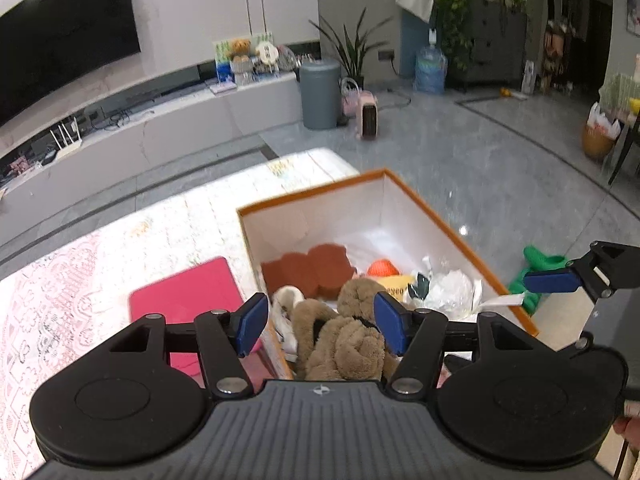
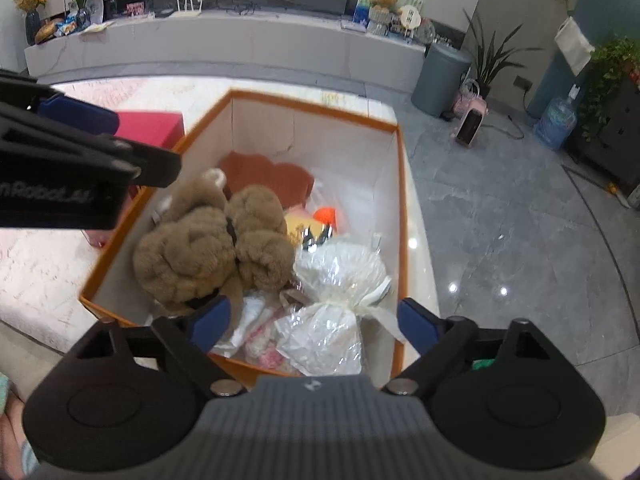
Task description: Organize soft objects
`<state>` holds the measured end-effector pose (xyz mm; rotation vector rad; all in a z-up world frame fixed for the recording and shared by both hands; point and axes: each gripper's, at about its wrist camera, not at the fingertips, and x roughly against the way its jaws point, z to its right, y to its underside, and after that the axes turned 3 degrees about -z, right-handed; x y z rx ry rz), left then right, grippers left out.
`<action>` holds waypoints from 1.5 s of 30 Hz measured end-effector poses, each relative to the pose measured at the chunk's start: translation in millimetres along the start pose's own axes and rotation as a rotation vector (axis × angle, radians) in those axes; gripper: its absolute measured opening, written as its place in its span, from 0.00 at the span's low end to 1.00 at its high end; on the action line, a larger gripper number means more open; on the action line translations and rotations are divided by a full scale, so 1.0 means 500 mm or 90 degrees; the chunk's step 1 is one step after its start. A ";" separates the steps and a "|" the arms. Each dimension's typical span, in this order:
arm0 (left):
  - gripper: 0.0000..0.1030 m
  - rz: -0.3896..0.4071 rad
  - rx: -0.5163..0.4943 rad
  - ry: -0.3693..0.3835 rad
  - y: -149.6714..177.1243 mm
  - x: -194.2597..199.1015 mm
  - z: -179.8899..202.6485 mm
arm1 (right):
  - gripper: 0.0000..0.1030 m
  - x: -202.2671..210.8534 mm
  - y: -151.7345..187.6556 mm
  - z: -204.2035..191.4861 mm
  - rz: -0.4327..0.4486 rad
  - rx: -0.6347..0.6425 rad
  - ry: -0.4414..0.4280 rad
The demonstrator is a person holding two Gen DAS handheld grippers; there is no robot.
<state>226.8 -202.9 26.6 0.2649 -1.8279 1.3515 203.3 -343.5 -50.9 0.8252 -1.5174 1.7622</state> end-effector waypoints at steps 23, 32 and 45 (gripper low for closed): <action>0.86 0.274 0.025 -0.190 0.181 0.286 -0.089 | 0.97 0.311 0.078 -0.153 0.357 -0.136 -0.040; 0.86 0.263 0.088 -0.214 0.296 0.285 -0.105 | 0.97 0.326 0.202 -0.238 0.417 -0.156 0.016; 0.86 0.158 0.159 -0.182 0.363 0.220 -0.141 | 0.97 0.244 0.267 -0.287 0.361 -0.181 0.017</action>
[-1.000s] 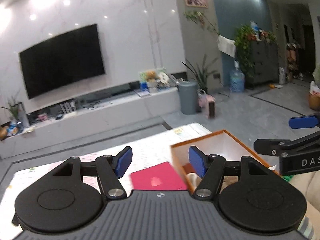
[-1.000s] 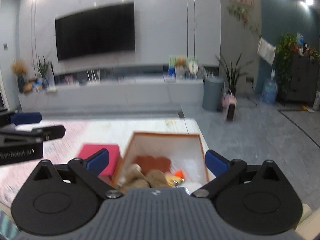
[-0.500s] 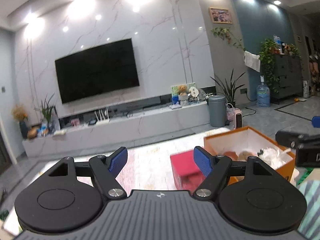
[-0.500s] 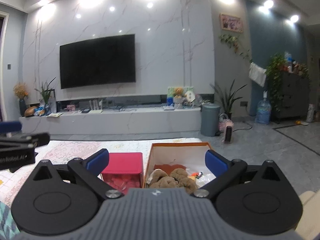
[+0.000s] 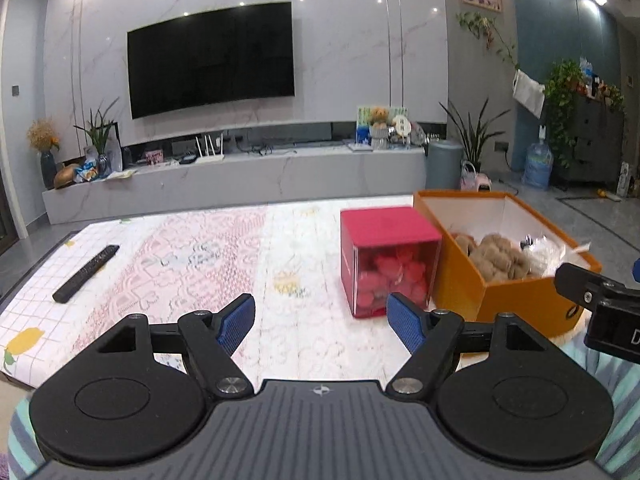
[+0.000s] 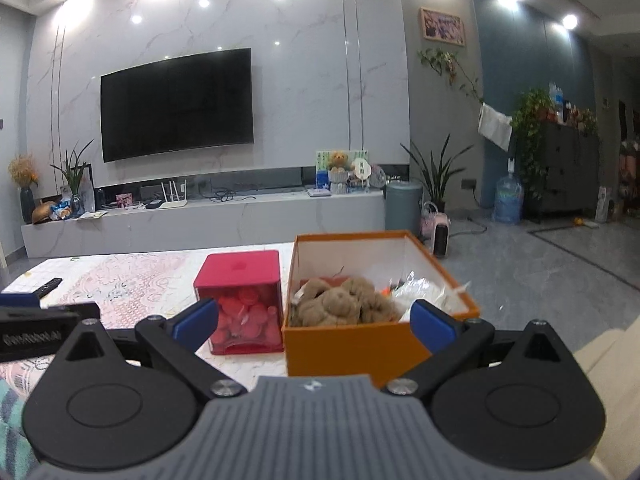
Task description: Organize soft objects
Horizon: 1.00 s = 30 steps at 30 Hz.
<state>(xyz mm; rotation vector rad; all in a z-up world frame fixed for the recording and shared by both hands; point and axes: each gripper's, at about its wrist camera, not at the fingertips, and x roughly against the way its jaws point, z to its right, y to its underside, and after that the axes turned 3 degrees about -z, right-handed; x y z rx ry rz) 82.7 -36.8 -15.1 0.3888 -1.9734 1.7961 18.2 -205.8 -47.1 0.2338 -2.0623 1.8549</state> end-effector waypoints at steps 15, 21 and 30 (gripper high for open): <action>0.86 -0.021 -0.002 -0.001 0.029 0.000 0.001 | 0.97 -0.014 0.030 -0.004 -0.025 -0.006 -0.013; 0.86 -0.020 -0.008 0.000 0.025 0.004 0.008 | 0.97 -0.013 0.031 -0.003 -0.025 -0.005 -0.014; 0.86 -0.020 -0.008 -0.001 0.023 0.004 0.009 | 0.97 -0.012 0.028 -0.002 -0.021 -0.002 -0.012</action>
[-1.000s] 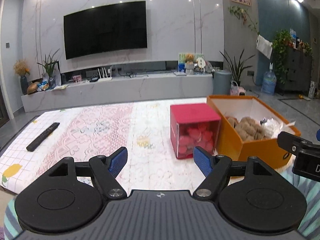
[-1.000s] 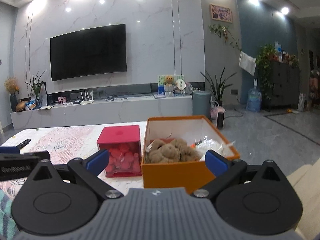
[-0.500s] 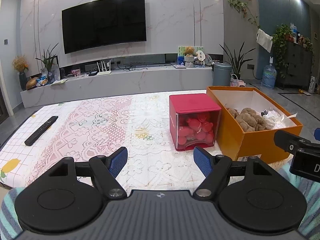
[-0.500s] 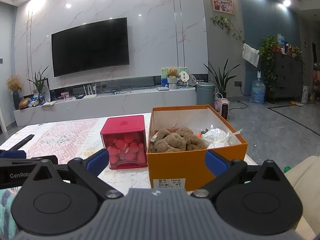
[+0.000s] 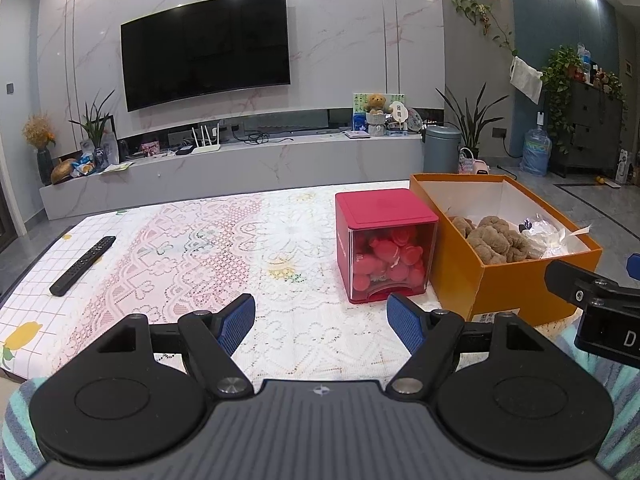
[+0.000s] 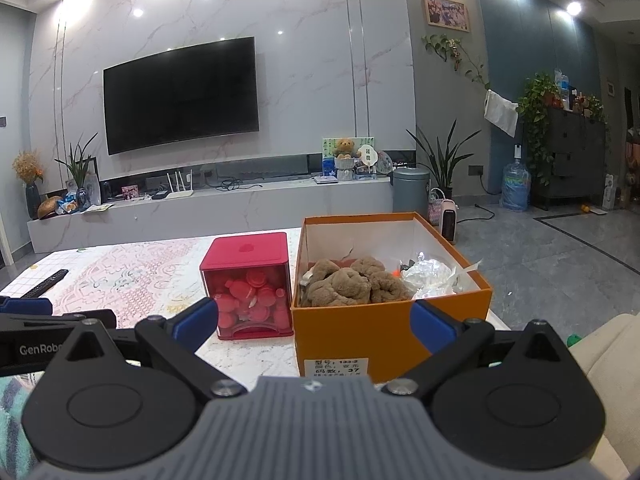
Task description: Organize soft objects
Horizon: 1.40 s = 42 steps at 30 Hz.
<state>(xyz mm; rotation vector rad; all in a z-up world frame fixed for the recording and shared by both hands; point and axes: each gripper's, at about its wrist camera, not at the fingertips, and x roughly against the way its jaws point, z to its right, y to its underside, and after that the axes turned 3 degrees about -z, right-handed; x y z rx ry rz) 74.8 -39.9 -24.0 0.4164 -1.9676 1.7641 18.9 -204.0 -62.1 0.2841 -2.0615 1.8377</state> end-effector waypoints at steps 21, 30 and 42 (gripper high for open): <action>0.86 -0.005 -0.001 0.001 -0.001 0.002 0.002 | 0.97 -0.002 0.003 0.000 -0.003 0.007 -0.006; 0.86 -0.005 0.003 0.003 0.001 0.003 0.002 | 0.97 -0.003 0.003 -0.004 -0.003 0.011 -0.009; 0.86 -0.006 0.009 0.006 -0.003 0.005 0.003 | 0.97 -0.003 0.005 -0.006 -0.002 0.015 -0.012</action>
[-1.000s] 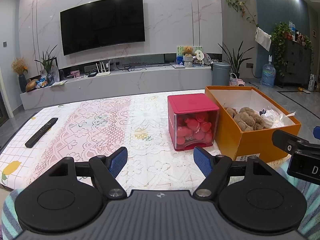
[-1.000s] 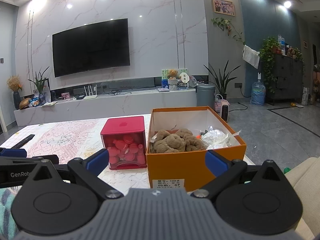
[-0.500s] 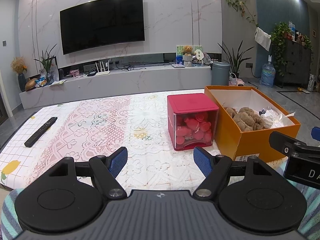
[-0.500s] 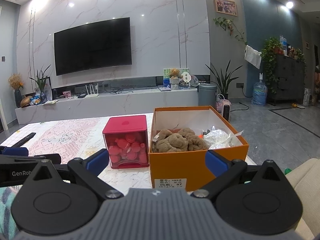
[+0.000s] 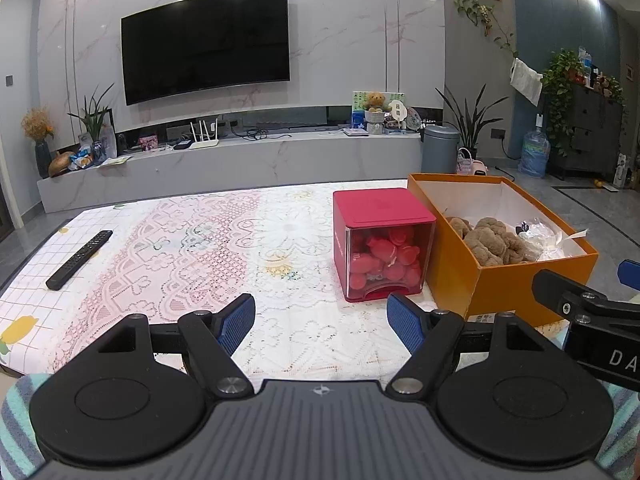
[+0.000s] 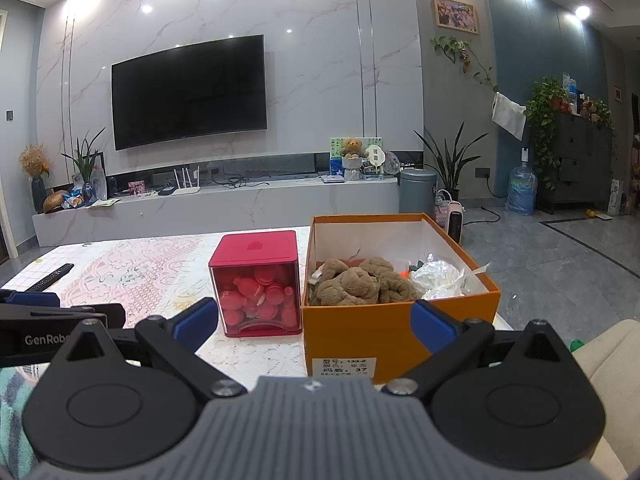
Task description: Organize soft objects
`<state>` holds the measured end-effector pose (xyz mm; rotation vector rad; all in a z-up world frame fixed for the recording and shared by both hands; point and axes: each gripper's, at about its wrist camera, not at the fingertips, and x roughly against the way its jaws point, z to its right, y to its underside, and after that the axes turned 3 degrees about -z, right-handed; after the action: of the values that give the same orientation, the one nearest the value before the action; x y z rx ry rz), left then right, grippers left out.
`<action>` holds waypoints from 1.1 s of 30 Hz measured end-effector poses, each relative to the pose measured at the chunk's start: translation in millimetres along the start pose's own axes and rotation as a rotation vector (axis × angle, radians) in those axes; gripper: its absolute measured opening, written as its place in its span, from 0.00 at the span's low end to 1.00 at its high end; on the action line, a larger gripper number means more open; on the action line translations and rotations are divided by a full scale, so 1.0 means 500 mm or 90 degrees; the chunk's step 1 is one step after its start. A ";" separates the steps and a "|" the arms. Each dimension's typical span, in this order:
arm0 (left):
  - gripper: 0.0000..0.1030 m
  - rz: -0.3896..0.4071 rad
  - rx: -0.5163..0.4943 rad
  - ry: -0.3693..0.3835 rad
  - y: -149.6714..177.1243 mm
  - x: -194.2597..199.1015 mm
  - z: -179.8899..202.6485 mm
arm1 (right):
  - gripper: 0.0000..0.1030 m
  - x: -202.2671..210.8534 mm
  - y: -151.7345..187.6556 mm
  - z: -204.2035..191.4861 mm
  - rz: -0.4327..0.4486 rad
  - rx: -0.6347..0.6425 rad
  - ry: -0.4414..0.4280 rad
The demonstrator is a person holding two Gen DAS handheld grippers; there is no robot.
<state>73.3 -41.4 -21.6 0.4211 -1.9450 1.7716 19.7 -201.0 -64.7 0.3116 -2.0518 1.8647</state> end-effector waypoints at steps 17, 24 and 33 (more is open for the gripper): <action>0.86 -0.004 -0.007 -0.001 0.000 -0.002 0.004 | 0.97 0.000 0.005 -0.003 -0.006 0.003 -0.003; 0.86 -0.004 -0.008 -0.001 -0.001 -0.002 0.004 | 0.97 0.000 0.005 -0.003 -0.006 0.003 -0.002; 0.86 -0.004 -0.012 0.002 0.008 -0.005 0.005 | 0.97 0.000 0.005 -0.003 -0.006 0.003 -0.003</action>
<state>73.0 -43.8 -26.2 0.4184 -1.9543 1.7483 19.0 -199.0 -66.9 0.3271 -2.0447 1.8656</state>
